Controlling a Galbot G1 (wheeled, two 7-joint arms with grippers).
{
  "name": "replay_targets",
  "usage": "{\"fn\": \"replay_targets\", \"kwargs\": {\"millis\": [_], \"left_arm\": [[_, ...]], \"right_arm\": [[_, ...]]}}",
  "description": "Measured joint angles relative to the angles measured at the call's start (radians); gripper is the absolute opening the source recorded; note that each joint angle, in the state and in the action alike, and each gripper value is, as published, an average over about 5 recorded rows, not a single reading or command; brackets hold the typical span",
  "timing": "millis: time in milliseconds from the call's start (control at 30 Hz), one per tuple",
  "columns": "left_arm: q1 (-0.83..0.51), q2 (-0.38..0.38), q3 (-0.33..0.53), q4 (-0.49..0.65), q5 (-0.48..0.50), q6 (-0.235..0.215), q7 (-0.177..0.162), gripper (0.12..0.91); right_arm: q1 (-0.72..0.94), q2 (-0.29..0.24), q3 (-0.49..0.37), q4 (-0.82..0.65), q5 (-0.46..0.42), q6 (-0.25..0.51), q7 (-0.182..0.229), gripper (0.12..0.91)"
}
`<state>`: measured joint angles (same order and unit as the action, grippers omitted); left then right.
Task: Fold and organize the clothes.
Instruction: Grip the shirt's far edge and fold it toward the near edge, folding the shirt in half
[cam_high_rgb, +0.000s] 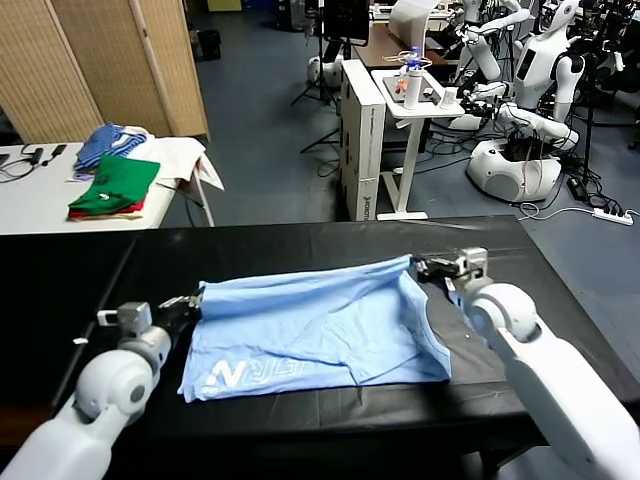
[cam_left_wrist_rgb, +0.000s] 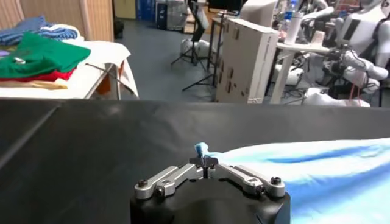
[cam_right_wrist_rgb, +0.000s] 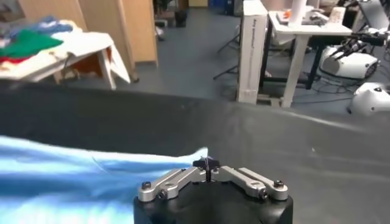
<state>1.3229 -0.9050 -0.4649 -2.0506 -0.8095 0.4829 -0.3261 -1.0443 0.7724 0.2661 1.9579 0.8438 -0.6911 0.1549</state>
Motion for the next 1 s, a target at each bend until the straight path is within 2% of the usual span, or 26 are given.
{"fn": "replay_targets", "kwargs": {"millis": [200,433,800,867,933,1000], "left_arm": [[0.079,-0.031,-0.024,-0.028,0.034,0.006,0.004,0.146],[0.140,-0.064,-0.033,-0.042,0.069,0.011,0.011,0.146],[0.135,-0.073,-0.034,0.009,0.085,-0.001,0.025,0.146],[0.135,-0.073,-0.034,0.015,0.086,0.005,0.021,0.146],[0.141,-0.074,-0.037,0.012,0.087,0.015,0.015,0.154],[0.152,-0.074,-0.044,0.004,0.089,0.026,0.009,0.208]], "right_arm": [[-0.057,-0.021,0.008,0.029,-0.001,-0.031,0.007,0.139],[-0.076,-0.020,0.001,0.030,-0.001,-0.036,0.004,0.139],[-0.093,-0.009,0.008,0.040,0.019,-0.041,-0.008,0.139],[-0.100,-0.014,0.018,0.050,0.025,-0.044,-0.015,0.160],[-0.108,-0.021,0.030,0.062,0.035,-0.045,-0.021,0.218],[-0.117,-0.026,0.046,0.076,0.045,-0.045,-0.021,0.323]]}}
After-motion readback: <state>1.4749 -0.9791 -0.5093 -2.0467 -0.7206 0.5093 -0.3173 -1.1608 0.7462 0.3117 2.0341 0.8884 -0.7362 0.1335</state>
